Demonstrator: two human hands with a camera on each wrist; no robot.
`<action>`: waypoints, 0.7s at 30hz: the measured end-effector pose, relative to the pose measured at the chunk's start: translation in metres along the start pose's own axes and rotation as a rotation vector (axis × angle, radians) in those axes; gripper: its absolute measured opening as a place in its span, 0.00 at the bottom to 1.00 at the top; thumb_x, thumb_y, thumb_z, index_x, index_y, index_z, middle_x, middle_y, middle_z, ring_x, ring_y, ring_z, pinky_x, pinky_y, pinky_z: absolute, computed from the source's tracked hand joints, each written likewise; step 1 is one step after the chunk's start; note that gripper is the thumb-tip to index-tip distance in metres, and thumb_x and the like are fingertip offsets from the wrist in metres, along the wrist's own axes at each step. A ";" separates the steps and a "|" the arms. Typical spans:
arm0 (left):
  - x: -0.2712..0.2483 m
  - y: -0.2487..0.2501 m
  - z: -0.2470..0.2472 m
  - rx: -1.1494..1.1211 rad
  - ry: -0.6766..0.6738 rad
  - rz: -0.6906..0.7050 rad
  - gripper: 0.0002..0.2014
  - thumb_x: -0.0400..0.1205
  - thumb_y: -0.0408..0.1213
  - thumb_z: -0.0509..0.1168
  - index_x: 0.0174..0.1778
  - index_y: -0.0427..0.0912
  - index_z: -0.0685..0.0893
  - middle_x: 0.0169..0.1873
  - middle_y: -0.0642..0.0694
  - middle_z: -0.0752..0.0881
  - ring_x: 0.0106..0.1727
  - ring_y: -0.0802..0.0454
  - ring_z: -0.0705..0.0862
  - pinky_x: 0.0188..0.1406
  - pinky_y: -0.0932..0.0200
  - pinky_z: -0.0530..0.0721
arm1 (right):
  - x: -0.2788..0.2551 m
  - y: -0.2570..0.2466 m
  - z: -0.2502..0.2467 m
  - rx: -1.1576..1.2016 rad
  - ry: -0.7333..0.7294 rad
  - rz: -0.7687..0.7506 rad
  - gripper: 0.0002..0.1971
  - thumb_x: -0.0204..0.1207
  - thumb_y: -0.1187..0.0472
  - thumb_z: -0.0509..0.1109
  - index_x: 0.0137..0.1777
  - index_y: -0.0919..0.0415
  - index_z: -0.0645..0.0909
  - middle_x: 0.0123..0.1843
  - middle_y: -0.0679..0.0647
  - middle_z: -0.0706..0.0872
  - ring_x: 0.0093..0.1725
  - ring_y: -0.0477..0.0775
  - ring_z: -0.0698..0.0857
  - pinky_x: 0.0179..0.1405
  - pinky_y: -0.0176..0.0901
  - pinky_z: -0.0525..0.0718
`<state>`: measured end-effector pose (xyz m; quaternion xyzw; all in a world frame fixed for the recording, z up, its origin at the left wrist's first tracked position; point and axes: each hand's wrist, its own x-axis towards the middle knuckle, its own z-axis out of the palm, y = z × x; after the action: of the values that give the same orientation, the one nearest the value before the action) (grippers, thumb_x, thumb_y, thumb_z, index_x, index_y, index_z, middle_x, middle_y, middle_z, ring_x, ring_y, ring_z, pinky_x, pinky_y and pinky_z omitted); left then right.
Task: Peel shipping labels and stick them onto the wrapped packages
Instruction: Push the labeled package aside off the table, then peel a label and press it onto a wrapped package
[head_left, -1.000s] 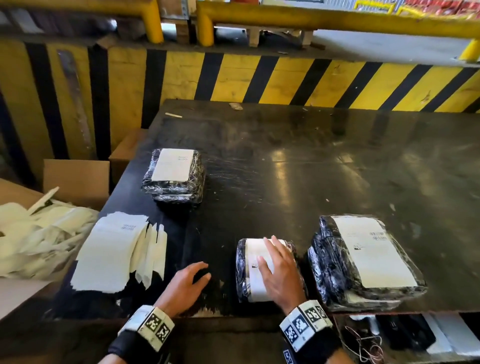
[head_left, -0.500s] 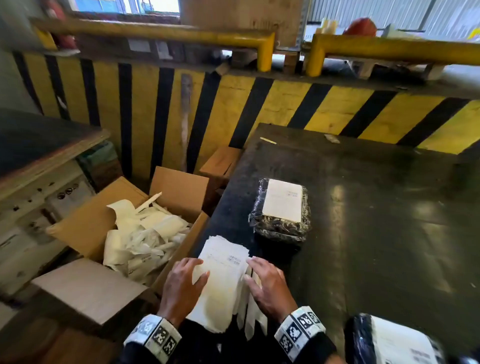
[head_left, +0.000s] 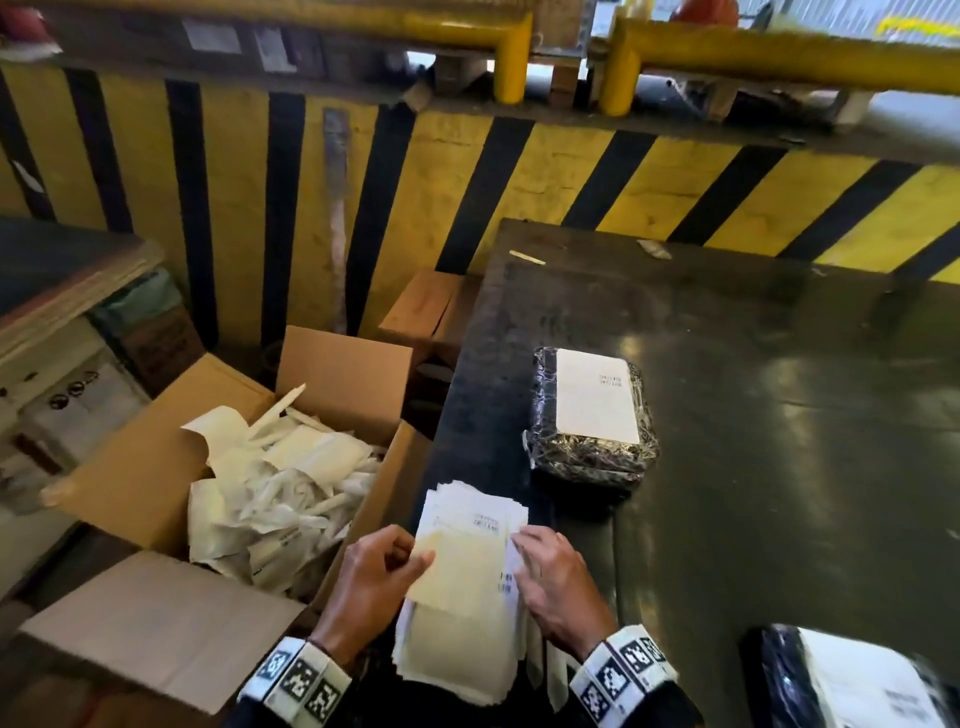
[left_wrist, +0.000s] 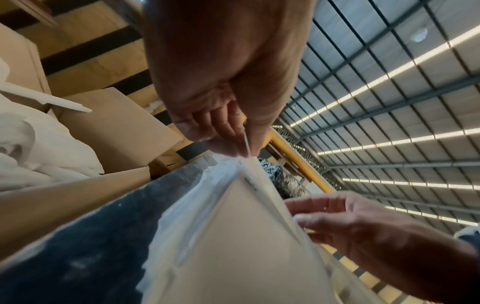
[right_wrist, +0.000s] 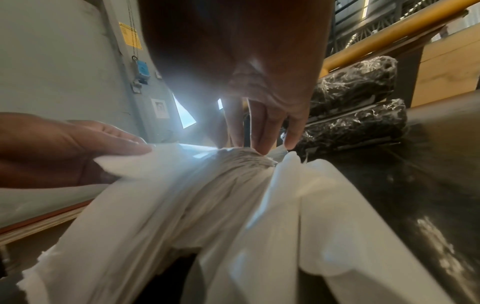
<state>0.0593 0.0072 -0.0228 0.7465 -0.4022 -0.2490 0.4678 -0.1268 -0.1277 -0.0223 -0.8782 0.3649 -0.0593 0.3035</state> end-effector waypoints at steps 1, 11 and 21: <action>0.001 0.003 -0.004 -0.046 -0.022 0.010 0.09 0.76 0.38 0.74 0.31 0.43 0.82 0.22 0.55 0.80 0.25 0.62 0.74 0.26 0.65 0.72 | 0.000 0.002 0.000 -0.001 0.013 -0.006 0.21 0.77 0.58 0.61 0.69 0.57 0.77 0.71 0.51 0.77 0.70 0.51 0.74 0.71 0.41 0.66; 0.015 0.064 -0.026 -0.434 -0.051 0.016 0.09 0.79 0.35 0.66 0.47 0.31 0.85 0.43 0.36 0.90 0.43 0.45 0.90 0.40 0.57 0.89 | -0.011 -0.043 -0.055 0.694 0.071 -0.041 0.11 0.79 0.65 0.68 0.35 0.60 0.86 0.34 0.49 0.89 0.36 0.39 0.84 0.40 0.29 0.77; 0.028 0.063 -0.034 -0.510 -0.036 -0.033 0.30 0.63 0.60 0.74 0.49 0.36 0.86 0.46 0.36 0.89 0.50 0.38 0.88 0.53 0.36 0.86 | -0.010 -0.049 -0.069 0.889 -0.031 -0.044 0.02 0.73 0.72 0.72 0.41 0.70 0.86 0.39 0.62 0.92 0.42 0.51 0.90 0.42 0.33 0.81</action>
<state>0.0773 -0.0146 0.0486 0.6062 -0.3225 -0.3635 0.6296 -0.1276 -0.1278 0.0629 -0.6707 0.2805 -0.2036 0.6558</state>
